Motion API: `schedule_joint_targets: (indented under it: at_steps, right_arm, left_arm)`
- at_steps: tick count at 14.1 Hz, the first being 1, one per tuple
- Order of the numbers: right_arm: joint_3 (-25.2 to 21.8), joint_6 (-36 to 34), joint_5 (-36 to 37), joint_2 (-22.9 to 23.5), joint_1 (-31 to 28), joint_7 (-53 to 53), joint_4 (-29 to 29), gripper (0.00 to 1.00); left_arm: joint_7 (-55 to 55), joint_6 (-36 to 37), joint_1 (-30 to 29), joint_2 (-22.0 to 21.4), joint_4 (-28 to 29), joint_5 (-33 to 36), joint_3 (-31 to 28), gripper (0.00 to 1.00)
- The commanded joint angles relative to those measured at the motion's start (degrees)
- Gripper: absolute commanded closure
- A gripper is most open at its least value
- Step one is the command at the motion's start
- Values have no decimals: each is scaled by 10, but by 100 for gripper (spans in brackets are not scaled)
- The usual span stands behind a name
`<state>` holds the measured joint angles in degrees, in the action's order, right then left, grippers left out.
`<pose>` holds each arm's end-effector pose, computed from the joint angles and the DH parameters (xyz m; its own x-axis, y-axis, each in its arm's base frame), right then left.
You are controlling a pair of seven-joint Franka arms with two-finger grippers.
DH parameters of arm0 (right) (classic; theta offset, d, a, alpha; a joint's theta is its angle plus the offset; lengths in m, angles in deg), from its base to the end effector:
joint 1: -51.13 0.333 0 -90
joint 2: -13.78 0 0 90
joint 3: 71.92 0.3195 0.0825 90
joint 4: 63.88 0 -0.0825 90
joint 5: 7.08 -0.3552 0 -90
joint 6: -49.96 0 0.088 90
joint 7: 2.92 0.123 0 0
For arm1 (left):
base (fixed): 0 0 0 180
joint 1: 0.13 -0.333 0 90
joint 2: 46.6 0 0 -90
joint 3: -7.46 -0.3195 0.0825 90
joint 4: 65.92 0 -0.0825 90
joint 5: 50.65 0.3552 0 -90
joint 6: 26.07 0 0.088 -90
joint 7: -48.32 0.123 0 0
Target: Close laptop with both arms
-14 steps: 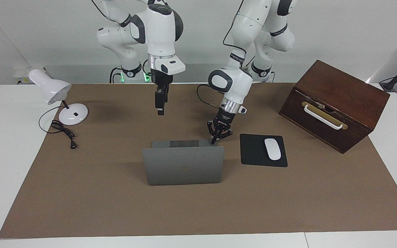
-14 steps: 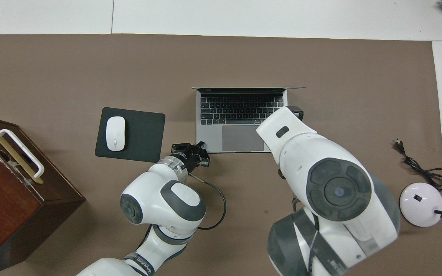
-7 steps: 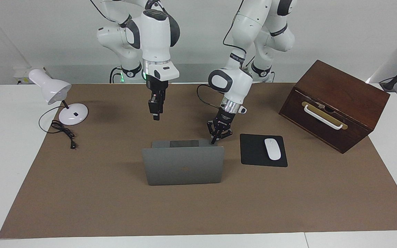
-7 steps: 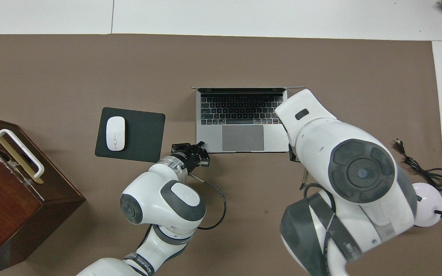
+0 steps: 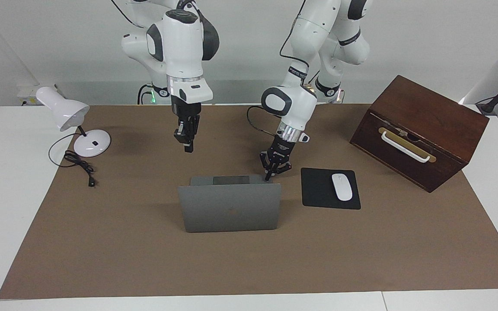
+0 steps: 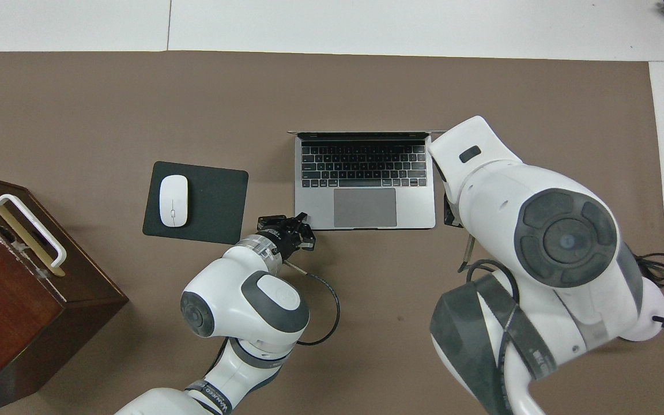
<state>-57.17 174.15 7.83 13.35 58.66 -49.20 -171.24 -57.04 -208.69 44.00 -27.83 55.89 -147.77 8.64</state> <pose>0.5278 0.2021 0.5388 0.2544 0.9670 0.0130 0.8963 -0.2408 0.3724 0.4436 -0.3160 0.2872 -0.7713 0.2297 -0.5936 0.4269 0.8784 -0.2148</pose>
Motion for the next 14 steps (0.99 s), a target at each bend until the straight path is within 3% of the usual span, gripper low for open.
schedule_joint_targets:
  at_steps: [1,8,14]
  right_arm:
    - [5,-18,5,19,-13,11,34,100]
    - [5,-35,11,94,-8,13,129,100]
    - [4,-35,15,159,6,79,184,100]
  left_arm:
    - [1,-14,8,16,-13,-15,-5,100]
    - [1,-15,8,16,-13,-15,-5,100]
    - [1,-14,8,16,-13,-15,-5,100]
